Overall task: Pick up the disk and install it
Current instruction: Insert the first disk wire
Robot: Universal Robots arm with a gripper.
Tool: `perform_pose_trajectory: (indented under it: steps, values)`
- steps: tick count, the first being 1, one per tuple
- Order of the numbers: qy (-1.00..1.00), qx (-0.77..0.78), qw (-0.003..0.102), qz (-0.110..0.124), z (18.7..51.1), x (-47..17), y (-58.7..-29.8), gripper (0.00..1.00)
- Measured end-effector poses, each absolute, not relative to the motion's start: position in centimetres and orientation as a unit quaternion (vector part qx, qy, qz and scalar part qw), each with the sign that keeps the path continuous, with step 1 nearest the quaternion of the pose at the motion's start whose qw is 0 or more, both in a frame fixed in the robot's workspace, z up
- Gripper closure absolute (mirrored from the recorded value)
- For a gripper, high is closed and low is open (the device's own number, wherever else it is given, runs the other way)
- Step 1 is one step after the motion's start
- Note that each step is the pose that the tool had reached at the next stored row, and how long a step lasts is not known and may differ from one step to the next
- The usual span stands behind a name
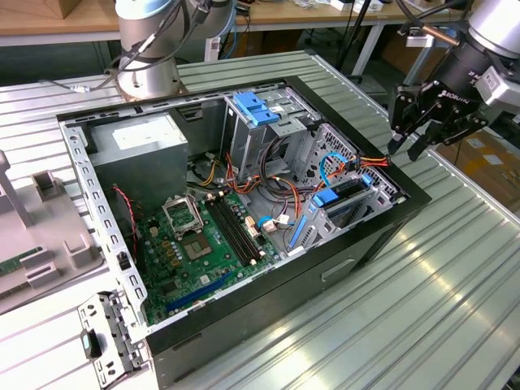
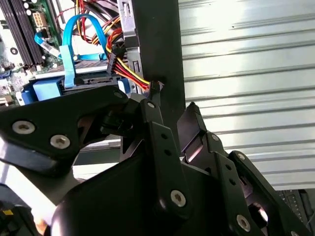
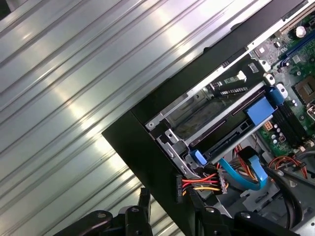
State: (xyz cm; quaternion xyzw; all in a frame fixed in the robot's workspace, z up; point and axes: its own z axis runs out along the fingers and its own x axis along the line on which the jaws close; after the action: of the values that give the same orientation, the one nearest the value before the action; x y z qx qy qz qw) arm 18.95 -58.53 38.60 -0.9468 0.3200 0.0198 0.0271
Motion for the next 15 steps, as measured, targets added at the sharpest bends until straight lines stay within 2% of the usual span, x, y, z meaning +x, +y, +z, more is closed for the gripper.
perform_pose_trajectory:
  steps: [15]
  values:
    - [0.288,-0.957,0.03,0.022,37.6,18.6,-58.5,0.58]
